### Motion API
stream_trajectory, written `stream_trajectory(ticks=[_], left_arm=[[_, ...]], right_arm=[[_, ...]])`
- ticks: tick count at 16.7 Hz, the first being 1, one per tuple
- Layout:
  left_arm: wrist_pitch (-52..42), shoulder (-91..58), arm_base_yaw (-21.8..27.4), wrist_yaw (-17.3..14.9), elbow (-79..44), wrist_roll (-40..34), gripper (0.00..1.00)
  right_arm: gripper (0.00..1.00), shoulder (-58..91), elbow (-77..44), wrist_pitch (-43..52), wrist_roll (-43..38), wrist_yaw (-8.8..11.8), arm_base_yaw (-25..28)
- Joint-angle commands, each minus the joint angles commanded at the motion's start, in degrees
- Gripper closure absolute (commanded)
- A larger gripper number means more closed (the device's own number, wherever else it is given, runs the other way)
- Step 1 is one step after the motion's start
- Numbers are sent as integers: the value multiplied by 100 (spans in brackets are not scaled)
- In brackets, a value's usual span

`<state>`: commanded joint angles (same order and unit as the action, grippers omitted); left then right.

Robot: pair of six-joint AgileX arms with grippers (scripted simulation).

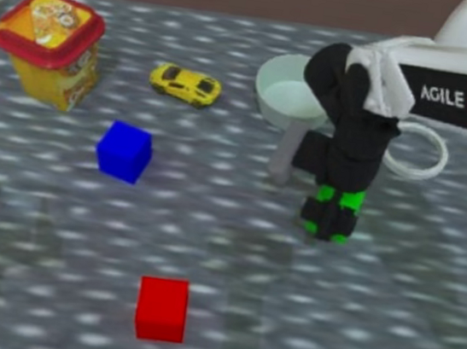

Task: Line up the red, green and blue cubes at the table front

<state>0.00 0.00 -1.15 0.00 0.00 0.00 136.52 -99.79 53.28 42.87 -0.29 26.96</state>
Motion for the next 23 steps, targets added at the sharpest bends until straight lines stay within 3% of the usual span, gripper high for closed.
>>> stream_trajectory(ticks=[6, 13, 19, 23], left_arm=[[0, 0, 0, 0, 0, 0, 0], [0, 0, 0, 0, 0, 0, 0], [0, 0, 0, 0, 0, 0, 0], [0, 0, 0, 0, 0, 0, 0]], right_arm=[[100, -15, -18, 22, -5, -1, -13], [100, -436, -729, 1186, 6, 4, 32], [100, -482, -784, 1276, -8, 5, 21], [100, -817, -359, 1185, -151, 1, 600]])
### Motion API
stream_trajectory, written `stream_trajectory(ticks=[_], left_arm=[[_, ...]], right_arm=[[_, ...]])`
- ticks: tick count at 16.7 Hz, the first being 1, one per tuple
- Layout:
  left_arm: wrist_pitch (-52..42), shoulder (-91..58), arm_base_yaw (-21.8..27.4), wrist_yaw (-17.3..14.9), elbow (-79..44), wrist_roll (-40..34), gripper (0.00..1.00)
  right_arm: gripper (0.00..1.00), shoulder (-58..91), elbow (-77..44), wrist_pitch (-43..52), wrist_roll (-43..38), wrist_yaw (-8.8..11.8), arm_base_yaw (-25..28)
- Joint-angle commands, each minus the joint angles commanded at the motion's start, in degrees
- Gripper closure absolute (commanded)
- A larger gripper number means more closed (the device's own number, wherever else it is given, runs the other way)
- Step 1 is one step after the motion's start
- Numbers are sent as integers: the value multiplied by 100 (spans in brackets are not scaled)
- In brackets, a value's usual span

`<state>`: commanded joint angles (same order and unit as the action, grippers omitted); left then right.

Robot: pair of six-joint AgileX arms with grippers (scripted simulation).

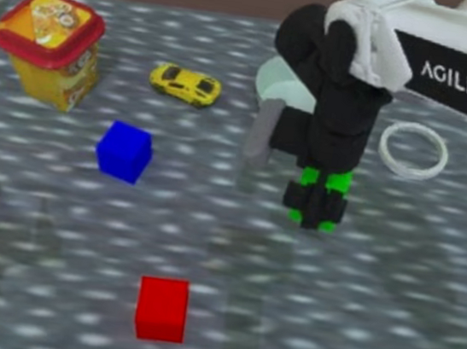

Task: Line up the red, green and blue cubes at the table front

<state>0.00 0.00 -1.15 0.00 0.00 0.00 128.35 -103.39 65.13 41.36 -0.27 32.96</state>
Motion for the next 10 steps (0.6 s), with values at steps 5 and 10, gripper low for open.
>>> stream_trajectory(ticks=[5, 10], left_arm=[[0, 0, 0, 0, 0, 0, 0], [0, 0, 0, 0, 0, 0, 0]], right_arm=[[100, -748, 954, -202, -310, 5, 1275], [100, -1172, 1476, -323, -479, 7, 1957]])
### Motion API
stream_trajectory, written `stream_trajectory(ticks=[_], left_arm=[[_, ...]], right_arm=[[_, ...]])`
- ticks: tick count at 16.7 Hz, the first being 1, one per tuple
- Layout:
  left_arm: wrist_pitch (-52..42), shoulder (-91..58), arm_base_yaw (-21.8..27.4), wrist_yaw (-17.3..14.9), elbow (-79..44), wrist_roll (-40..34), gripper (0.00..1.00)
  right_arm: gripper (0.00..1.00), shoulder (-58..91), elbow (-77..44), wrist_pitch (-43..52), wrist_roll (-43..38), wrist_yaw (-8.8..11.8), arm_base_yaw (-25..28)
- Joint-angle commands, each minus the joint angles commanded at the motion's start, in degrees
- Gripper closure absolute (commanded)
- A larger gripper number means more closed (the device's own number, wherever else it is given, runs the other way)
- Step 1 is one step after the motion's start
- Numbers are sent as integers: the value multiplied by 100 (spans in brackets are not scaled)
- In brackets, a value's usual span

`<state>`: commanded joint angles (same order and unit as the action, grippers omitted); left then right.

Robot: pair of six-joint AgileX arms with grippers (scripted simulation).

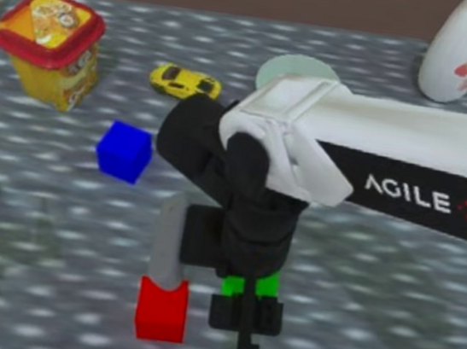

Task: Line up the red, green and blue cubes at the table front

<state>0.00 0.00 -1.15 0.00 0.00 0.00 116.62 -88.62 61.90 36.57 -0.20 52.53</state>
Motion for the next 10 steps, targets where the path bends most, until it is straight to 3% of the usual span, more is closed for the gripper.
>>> stream_trajectory(ticks=[5, 10], left_arm=[[0, 0, 0, 0, 0, 0, 0], [0, 0, 0, 0, 0, 0, 0]], right_arm=[[100, 55, 62, -81, -6, 4, -20], [100, 398, 666, -1109, -16, -3, -15]])
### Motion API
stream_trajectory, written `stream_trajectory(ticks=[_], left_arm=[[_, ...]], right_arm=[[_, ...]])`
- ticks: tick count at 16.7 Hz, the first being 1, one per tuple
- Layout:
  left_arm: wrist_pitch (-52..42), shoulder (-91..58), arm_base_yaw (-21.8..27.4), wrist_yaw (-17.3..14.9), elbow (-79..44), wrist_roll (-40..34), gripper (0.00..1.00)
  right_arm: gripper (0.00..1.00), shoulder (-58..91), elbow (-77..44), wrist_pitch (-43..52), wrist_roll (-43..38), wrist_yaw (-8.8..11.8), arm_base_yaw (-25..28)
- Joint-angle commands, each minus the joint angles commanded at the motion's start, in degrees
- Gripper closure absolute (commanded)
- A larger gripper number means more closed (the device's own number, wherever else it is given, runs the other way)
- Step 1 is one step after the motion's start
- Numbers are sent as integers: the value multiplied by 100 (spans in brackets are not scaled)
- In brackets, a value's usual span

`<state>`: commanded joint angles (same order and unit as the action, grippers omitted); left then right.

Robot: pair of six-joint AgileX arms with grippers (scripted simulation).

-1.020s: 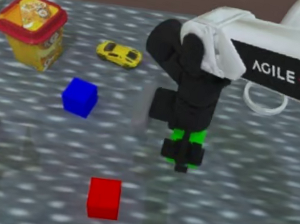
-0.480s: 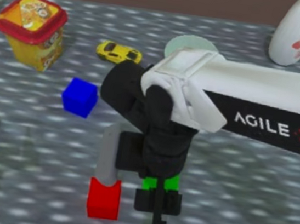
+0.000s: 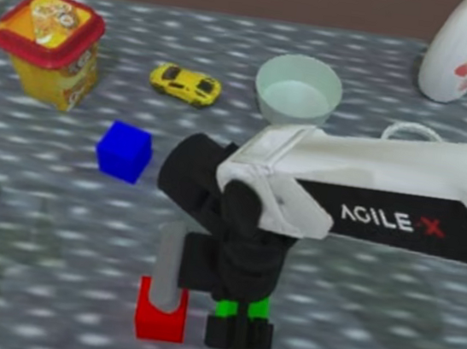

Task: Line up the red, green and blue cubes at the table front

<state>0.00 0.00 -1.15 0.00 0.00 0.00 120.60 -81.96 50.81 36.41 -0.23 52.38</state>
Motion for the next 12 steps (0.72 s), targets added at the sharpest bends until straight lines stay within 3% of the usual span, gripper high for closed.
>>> stream_trajectory(ticks=[6, 12], left_arm=[[0, 0, 0, 0, 0, 0, 0], [0, 0, 0, 0, 0, 0, 0]], right_arm=[[100, 140, 205, -300, 8, -2, 16], [55, 140, 205, -300, 8, -2, 16]])
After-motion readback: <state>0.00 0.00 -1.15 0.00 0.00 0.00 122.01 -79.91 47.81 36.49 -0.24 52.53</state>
